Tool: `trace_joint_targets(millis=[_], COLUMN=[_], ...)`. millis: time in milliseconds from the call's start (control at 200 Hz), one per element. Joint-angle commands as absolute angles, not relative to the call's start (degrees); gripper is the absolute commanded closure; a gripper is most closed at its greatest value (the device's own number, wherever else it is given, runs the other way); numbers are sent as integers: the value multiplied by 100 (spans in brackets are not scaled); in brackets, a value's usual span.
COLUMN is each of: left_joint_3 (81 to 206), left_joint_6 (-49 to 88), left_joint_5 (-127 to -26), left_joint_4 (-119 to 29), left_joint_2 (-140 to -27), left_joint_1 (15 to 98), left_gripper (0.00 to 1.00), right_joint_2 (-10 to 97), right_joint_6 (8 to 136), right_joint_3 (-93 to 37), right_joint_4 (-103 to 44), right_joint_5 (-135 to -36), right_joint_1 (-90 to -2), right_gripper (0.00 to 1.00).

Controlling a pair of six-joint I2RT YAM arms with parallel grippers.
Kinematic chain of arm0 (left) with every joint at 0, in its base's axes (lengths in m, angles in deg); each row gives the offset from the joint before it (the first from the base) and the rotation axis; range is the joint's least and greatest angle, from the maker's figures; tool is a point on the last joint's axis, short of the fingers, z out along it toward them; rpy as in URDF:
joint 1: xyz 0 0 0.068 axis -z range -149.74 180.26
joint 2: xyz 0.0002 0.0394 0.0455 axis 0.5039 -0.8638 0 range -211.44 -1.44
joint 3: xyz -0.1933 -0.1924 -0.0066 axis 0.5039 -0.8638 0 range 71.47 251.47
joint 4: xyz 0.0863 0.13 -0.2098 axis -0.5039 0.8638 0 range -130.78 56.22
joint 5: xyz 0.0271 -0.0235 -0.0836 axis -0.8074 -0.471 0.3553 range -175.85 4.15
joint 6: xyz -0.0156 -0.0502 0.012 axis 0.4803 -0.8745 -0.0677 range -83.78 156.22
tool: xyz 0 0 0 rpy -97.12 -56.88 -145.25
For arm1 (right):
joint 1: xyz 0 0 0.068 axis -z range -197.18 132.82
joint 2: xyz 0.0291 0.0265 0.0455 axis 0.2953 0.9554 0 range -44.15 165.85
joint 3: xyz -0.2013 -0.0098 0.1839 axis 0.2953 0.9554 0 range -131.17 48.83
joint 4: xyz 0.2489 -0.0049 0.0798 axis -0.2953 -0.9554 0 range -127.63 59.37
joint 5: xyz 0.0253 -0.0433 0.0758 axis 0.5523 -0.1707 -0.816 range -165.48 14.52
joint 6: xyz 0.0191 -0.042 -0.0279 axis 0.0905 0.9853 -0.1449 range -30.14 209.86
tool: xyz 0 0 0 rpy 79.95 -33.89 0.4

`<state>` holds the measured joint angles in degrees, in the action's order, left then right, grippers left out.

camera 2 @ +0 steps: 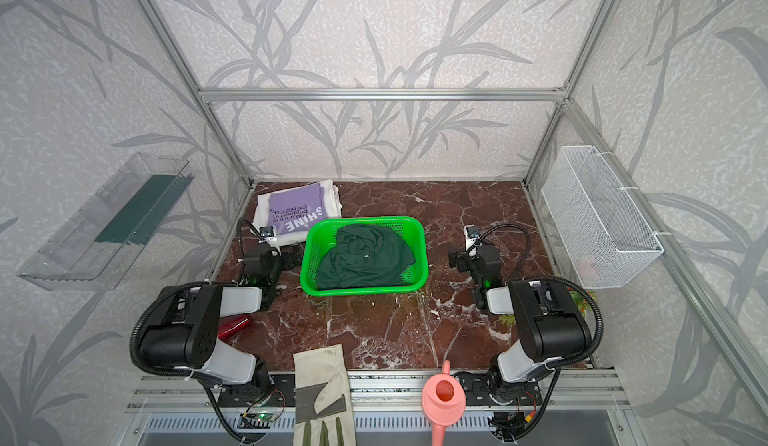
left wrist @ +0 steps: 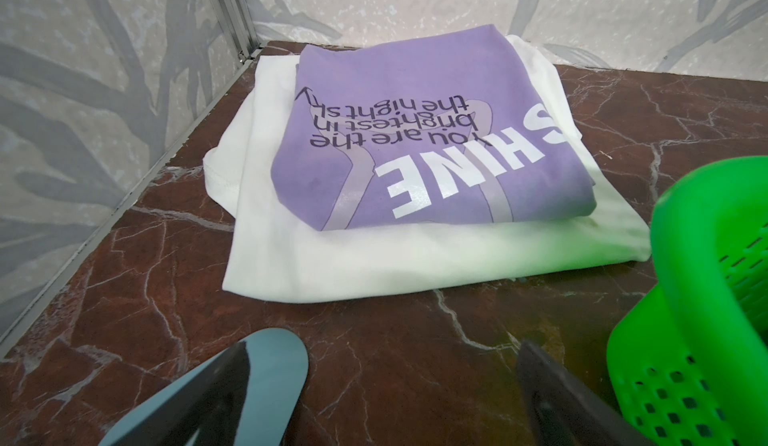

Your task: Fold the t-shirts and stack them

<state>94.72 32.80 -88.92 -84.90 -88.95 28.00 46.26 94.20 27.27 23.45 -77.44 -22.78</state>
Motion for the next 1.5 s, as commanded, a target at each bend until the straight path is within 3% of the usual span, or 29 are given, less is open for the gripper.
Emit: trace_joint_targets(millis=[0, 225, 360, 435, 535, 735, 915, 1020, 1270, 1495], left_joint_3=[9565, 9552, 9399, 9658, 10172, 11153, 11717, 11979, 12936, 13490], left_joint_6=[3341, 3276, 2999, 2603, 1940, 1265, 1225, 1095, 182, -236], left_joint_5=[-8840, -8983, -9704, -10065, -9828, -8652, -7732, -7458, -6874, -7362], left_joint_4=[-8450, -8487, -7912, -6635, -4951, -2370, -427, 495, 1532, 1757], left_joint_2=[-8819, -8799, -7875, -7022, -6098, -5180, -4579, -4250, -3615, -3097], left_joint_1=[2776, 2780, 2791, 2889, 2973, 3299, 3438, 3435, 3446, 3446], left_gripper=[1, 1, 1, 1, 1, 1, 1, 1, 1, 1], right_joint_2=[4611, 4582, 3732, 2681, 1472, 1008, 1657, 2661, 5537, 7622], right_joint_6=[9383, 9455, 9613, 9516, 8723, 7771, 7586, 7270, 6422, 6116], right_joint_3=[2686, 2814, 3455, 3339, 2466, 1287, 231, -827, -3598, -5695], right_joint_4=[2376, 2567, 3090, 2020, -1044, -3883, -4870, -5091, -5370, -5603], right_joint_5=[-7671, -7688, -6787, -6417, -6483, -7309, -7041, -6640, -6274, -6212], right_joint_1=[-2259, -2307, -2688, -2895, -2939, -3359, -5154, -6258, -7456, -7940], right_gripper=[1, 1, 1, 1, 0, 2, 2, 2, 7, 15])
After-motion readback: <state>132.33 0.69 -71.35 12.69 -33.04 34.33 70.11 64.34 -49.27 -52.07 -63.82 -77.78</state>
